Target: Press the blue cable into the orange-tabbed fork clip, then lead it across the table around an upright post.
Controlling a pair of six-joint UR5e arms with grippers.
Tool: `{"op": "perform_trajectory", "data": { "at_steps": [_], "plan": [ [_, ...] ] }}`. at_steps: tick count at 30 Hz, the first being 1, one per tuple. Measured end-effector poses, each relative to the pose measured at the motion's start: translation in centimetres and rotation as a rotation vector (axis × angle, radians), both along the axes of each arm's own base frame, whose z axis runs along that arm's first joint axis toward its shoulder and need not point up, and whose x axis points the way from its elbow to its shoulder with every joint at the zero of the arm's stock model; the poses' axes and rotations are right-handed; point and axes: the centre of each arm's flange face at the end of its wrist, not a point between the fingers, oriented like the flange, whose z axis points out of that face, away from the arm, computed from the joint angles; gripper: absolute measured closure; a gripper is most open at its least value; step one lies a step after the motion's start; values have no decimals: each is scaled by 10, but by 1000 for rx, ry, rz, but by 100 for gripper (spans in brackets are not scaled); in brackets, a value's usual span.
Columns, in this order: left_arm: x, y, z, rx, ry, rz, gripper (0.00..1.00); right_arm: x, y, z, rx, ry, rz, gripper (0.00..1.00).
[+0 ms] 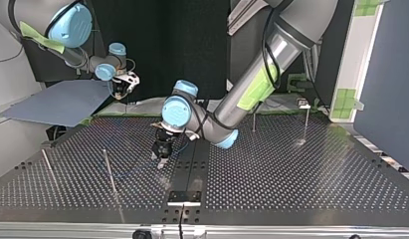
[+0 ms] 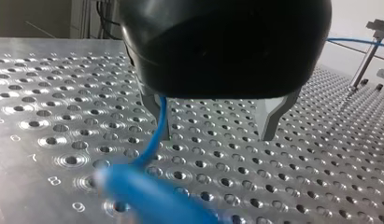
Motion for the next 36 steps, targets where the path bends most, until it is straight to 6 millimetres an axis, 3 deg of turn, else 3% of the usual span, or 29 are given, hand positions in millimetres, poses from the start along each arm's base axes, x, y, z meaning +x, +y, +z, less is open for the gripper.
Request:
{"op": "perform_trajectory", "data": {
  "at_steps": [11,17,36],
  "plan": [
    [-5,8,-9,64,67,9,11,-3,-6,1,-8,-2,-2,100],
    [-7,16,-14,123,104,53,0,-3,-6,1,-5,-3,-2,100],
    [-18,38,-24,269,213,165,0,-4,-5,0,-3,-4,-1,100]
  ]
}}
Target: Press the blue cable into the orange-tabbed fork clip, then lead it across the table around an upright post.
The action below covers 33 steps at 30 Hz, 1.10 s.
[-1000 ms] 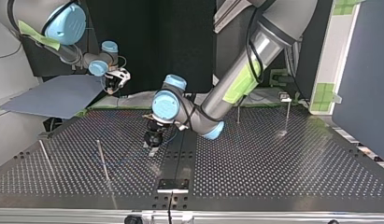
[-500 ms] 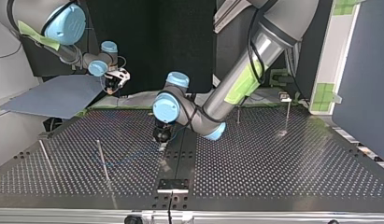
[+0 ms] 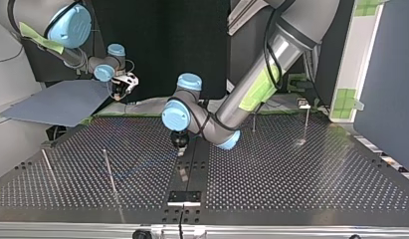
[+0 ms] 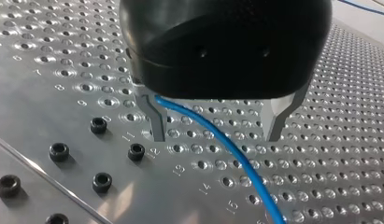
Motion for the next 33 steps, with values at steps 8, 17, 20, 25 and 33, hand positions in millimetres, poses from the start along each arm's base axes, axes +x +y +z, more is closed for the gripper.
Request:
{"op": "perform_trajectory", "data": {
  "at_steps": [8,17,20,25,33],
  "plan": [
    [-3,-1,7,23,-12,-1,0,0,0,0,2,1,1,100],
    [-7,1,22,45,-37,22,0,0,0,-1,2,2,2,100],
    [-8,5,26,54,-44,45,0,0,0,-1,2,3,2,100],
    [-8,10,30,57,-52,65,0,0,0,0,2,3,2,100],
    [-13,21,41,57,-100,37,0,2,1,-1,3,3,5,100]
  ]
}}
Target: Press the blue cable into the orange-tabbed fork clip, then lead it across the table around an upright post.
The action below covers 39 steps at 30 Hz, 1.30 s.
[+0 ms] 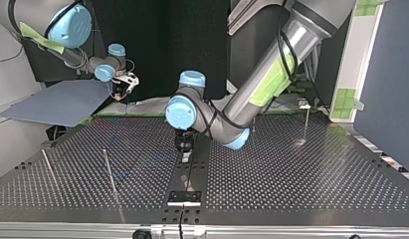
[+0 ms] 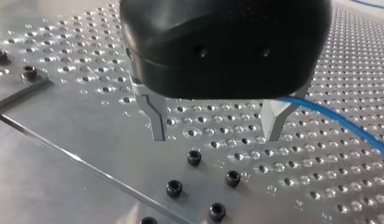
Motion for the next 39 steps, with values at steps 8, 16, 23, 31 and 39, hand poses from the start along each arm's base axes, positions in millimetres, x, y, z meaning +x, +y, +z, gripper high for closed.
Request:
{"op": "perform_trajectory", "data": {
  "at_steps": [8,16,23,31,39],
  "plan": [
    [-25,-11,-7,47,30,-93,0,0,0,0,1,1,0,100],
    [-49,-18,34,43,-1,-121,0,0,0,0,2,0,-1,100],
    [-66,-25,54,35,-15,-161,0,-1,0,0,1,1,0,100],
    [-83,-45,59,58,-32,-273,0,0,0,0,1,1,0,100],
    [-92,-63,78,112,-80,-370,0,1,-1,1,-2,-2,1,100]
  ]
}}
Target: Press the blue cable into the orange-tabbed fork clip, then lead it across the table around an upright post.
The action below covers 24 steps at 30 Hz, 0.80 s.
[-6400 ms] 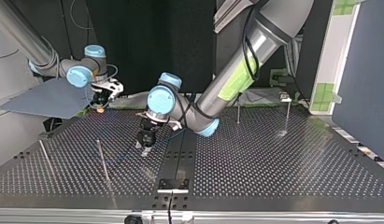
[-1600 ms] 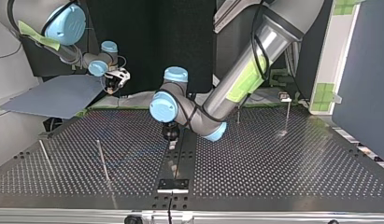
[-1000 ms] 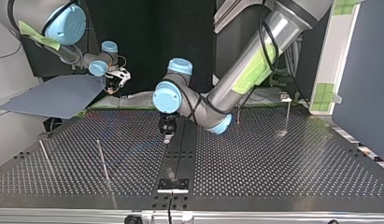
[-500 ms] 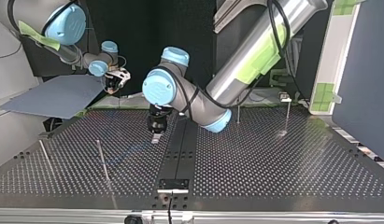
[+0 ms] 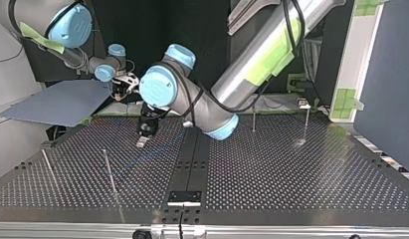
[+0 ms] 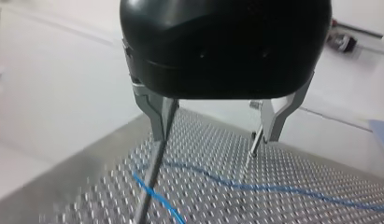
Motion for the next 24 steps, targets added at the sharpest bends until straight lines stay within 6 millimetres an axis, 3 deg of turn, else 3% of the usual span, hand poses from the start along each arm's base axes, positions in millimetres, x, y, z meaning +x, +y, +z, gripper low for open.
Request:
{"op": "perform_trajectory", "data": {
  "at_steps": [7,14,24],
  "plan": [
    [-9,-10,30,53,-50,-15,0,1,1,0,2,3,3,100],
    [-6,-13,63,35,-105,14,0,2,1,0,2,4,6,100],
    [-6,-12,71,34,-107,16,0,4,2,0,2,4,9,100]
  ]
}}
